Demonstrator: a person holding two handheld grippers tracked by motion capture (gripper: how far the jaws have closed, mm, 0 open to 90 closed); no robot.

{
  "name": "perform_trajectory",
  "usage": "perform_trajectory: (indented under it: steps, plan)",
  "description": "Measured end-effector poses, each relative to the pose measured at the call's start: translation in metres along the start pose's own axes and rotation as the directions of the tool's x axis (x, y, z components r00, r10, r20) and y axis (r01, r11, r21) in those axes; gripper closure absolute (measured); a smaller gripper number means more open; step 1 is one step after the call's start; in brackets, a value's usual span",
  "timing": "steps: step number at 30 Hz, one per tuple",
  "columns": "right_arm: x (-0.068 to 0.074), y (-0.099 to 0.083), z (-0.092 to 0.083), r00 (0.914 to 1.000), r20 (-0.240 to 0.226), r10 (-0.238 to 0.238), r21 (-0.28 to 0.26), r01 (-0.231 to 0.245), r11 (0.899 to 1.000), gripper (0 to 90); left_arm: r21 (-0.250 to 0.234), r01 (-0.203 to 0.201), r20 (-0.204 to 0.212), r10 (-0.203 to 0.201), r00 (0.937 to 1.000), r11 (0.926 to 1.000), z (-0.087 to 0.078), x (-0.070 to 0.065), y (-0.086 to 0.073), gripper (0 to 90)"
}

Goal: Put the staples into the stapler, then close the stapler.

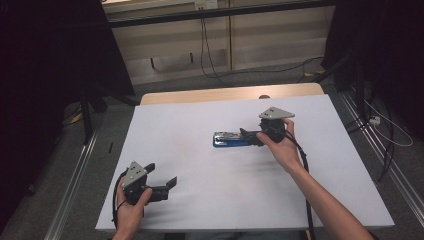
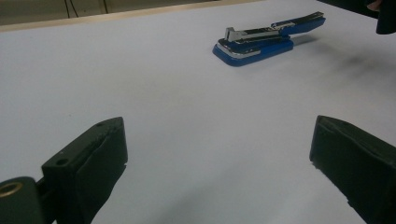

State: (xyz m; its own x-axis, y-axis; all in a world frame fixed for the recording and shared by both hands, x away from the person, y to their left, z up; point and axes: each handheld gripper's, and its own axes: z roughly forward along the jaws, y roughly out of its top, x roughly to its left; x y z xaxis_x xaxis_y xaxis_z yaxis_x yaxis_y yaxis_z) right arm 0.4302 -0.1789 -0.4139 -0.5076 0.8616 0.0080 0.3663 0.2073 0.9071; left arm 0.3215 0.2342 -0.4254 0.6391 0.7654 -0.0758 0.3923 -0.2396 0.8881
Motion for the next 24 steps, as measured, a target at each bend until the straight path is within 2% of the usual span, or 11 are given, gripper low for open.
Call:
perform_trajectory:
  steps: [11, 14, 19, 24]
  plan:
    - [-0.002, -0.021, -0.022, 0.9997, 0.019, 0.016, -0.019, -0.016, 1.0, 3.3, 0.011, 0.006, -0.013, -0.006, 0.9999, 0.9999, 0.002, -0.002, 0.0, 4.3]
    - [-0.002, -0.025, -0.028, 0.9989, 0.009, 0.047, -0.02, -0.047, 0.999, 3.2, 0.011, 0.001, -0.013, -0.001, 0.9999, 0.9999, 0.002, -0.002, 0.0, 4.3]
    - [-0.003, -0.029, -0.036, 0.9986, 0.035, 0.039, -0.033, -0.038, 0.999, 3.2, 0.008, 0.004, -0.015, -0.004, 0.9999, 1.0, 0.001, -0.002, 0.0, 4.3]
    - [-0.007, -0.036, -0.045, 0.9966, 0.052, 0.063, -0.043, -0.061, 0.997, 2.5, 0.007, 0.004, -0.013, -0.004, 0.9999, 1.0, 0.002, -0.001, 0.001, 4.3]
